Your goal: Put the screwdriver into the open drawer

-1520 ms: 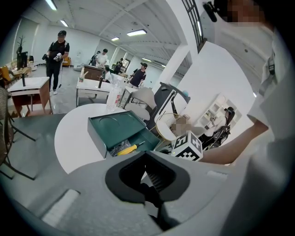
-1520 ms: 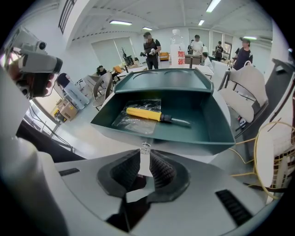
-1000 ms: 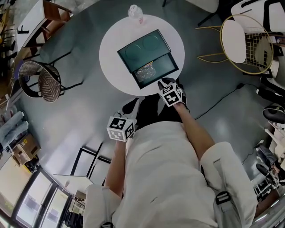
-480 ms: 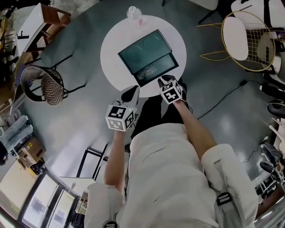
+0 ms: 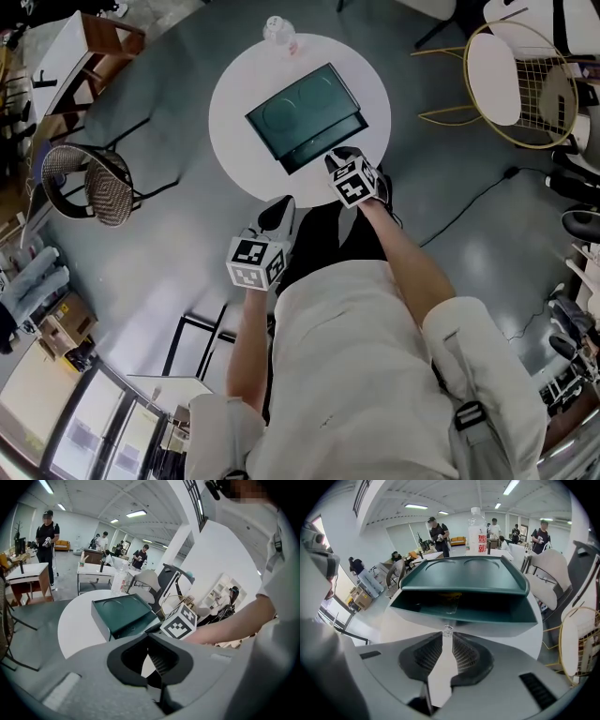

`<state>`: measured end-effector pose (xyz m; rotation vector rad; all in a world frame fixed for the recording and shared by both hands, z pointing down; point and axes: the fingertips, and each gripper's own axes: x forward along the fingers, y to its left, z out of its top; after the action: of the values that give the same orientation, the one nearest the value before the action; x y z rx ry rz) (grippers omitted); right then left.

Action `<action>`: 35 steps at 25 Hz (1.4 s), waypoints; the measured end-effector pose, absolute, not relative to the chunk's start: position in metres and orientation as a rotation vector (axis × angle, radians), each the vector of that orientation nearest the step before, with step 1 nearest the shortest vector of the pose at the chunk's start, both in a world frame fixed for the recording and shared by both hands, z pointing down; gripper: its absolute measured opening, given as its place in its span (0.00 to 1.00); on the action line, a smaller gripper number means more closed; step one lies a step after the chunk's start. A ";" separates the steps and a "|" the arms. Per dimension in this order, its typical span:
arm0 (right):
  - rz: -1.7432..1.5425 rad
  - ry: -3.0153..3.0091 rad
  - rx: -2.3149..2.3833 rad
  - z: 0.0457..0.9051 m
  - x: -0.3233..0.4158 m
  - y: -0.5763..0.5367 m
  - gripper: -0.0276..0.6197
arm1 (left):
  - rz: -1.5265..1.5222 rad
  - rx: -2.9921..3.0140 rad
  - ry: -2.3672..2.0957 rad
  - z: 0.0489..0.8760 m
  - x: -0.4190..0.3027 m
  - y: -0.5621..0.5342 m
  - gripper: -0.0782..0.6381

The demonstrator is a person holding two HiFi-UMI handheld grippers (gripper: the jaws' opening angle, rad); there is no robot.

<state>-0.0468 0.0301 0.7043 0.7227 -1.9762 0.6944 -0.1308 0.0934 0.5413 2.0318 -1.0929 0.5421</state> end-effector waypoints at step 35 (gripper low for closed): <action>0.647 -1.995 0.679 0.709 -0.083 -0.029 0.15 | 0.484 1.901 -1.218 0.542 -0.130 0.141 0.13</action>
<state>-0.0829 -0.0290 0.7092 0.6793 -1.9948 0.6475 -0.1296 0.1406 0.5421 1.9010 -1.2182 0.4838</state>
